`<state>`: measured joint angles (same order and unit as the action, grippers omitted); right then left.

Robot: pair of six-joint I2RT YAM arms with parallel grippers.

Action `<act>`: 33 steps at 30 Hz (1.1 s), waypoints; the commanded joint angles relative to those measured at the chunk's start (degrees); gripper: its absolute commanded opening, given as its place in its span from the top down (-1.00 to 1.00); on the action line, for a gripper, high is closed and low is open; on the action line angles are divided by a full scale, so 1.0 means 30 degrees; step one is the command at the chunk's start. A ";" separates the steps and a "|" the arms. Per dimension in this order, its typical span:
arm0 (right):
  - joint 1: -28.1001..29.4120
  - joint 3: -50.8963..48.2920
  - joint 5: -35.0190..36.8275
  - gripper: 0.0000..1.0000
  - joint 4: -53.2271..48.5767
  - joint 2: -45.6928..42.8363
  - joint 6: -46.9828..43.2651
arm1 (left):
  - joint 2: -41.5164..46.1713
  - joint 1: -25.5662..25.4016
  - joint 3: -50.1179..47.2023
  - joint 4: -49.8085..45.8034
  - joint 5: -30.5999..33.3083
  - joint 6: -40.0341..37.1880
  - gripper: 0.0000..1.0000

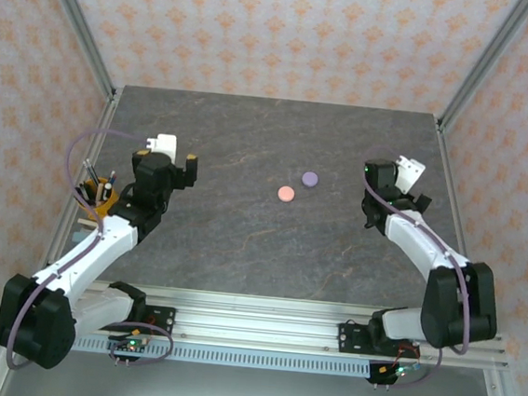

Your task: Insert wireless bluetooth earbuds into charging case

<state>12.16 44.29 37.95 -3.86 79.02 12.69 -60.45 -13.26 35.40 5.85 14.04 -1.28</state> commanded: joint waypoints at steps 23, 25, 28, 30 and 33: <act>-0.3307 -0.6688 -0.9407 -0.99 1.5815 0.2728 -0.4239 | -0.8474 0.4096 -0.3536 1.2043 -0.4651 0.0199 -1.00; -0.3307 -0.6940 -0.9425 -0.99 1.6741 0.2959 -0.4392 | -0.8496 0.4096 -0.3520 1.2050 -0.4626 0.0193 -1.00; -0.3235 -0.7153 -0.9385 -0.99 1.6773 0.2671 -0.4444 | -0.8533 0.4053 -0.3602 1.2220 -0.4465 0.0161 -1.00; -0.3234 -0.7122 -0.9371 -0.99 1.6717 0.2663 -0.4468 | -0.8504 0.3887 -0.3645 1.2271 -0.4094 0.0100 -1.00; -0.3121 -0.7012 -0.9499 -0.99 1.6537 0.2672 -0.4639 | -0.8504 0.3717 -0.3596 1.2166 -0.3641 0.0075 -1.00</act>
<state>2.48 22.70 10.44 44.64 87.64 -1.34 -86.02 -1.41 23.59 40.58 1.78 -1.41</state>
